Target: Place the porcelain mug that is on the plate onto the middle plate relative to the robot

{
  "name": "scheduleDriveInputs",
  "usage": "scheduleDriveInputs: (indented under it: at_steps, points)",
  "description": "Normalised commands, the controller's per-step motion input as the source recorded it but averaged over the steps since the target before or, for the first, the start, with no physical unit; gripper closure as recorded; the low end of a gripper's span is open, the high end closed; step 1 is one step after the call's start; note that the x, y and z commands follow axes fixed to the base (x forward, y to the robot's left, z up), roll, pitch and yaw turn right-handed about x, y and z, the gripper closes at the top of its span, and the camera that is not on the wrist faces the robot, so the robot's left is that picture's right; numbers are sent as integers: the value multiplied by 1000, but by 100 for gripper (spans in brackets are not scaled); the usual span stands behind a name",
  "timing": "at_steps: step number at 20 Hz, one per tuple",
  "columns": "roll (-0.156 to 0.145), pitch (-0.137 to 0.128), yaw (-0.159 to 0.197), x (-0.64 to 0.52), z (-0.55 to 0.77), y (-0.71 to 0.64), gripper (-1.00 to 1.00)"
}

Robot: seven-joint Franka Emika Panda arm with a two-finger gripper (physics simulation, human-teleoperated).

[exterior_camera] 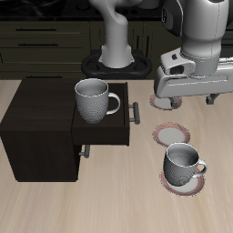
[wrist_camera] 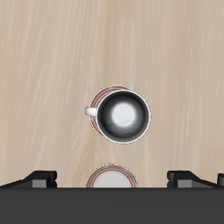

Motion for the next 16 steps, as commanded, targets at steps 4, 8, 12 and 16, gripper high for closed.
scheduleDriveInputs:
  at_steps: [4,8,12,16]
  points:
    - [21,4,28,144,-114,71,-100]
    - [1,-5,23,210,-228,52,-100]
    - [8,4,5,59,-203,90,-100]
    - [17,-8,22,-26,-322,94,-100]
